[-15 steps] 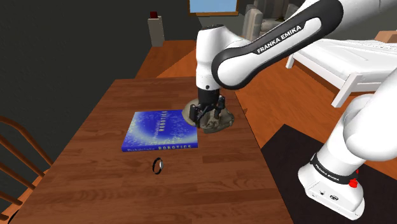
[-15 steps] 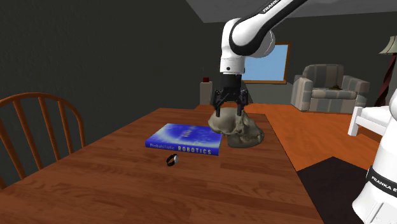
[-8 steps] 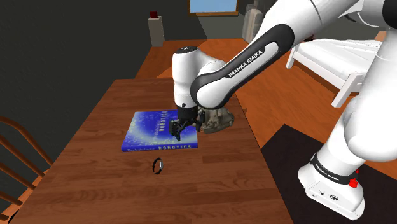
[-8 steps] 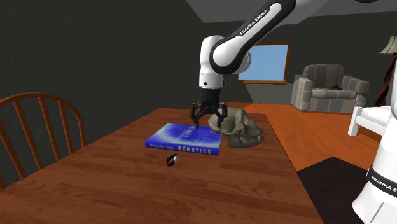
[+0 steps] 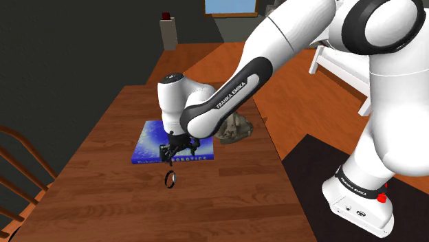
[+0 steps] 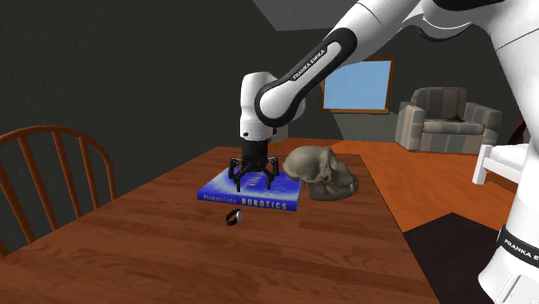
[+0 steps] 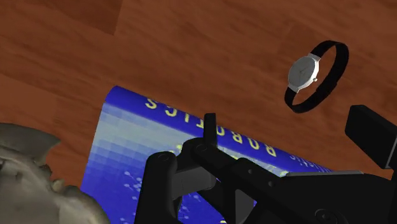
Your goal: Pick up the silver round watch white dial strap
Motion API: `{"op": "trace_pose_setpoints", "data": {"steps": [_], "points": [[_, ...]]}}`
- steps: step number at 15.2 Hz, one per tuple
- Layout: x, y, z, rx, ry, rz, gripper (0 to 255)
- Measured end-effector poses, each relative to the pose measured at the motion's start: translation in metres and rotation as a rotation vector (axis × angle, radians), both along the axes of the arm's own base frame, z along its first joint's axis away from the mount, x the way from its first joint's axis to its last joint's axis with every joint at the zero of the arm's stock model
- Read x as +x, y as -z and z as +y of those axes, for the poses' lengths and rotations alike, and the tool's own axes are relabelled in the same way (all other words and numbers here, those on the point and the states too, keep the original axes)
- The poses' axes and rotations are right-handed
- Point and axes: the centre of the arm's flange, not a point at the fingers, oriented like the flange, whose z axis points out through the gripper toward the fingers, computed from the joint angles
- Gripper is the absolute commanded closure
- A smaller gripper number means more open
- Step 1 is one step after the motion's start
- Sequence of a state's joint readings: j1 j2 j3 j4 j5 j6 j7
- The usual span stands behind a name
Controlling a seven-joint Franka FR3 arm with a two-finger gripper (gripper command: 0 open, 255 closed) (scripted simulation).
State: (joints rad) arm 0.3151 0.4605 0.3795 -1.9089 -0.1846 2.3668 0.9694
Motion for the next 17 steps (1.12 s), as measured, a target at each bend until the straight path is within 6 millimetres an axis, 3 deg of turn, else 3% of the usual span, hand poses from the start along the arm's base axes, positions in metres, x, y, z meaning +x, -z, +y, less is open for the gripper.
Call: {"op": "trace_pose_setpoints", "data": {"steps": [5, 11, 12, 17], "points": [[0.022, 0.032, 0.033, -0.001, 0.011, -0.009, 0], [0.024, 0.063, 0.034, -0.002, 0.012, -0.010, 0], [0.024, 0.065, 0.035, -0.002, 0.012, -0.010, 255], [0.024, 0.066, 0.036, -0.002, 0.012, -0.010, 255]]}}
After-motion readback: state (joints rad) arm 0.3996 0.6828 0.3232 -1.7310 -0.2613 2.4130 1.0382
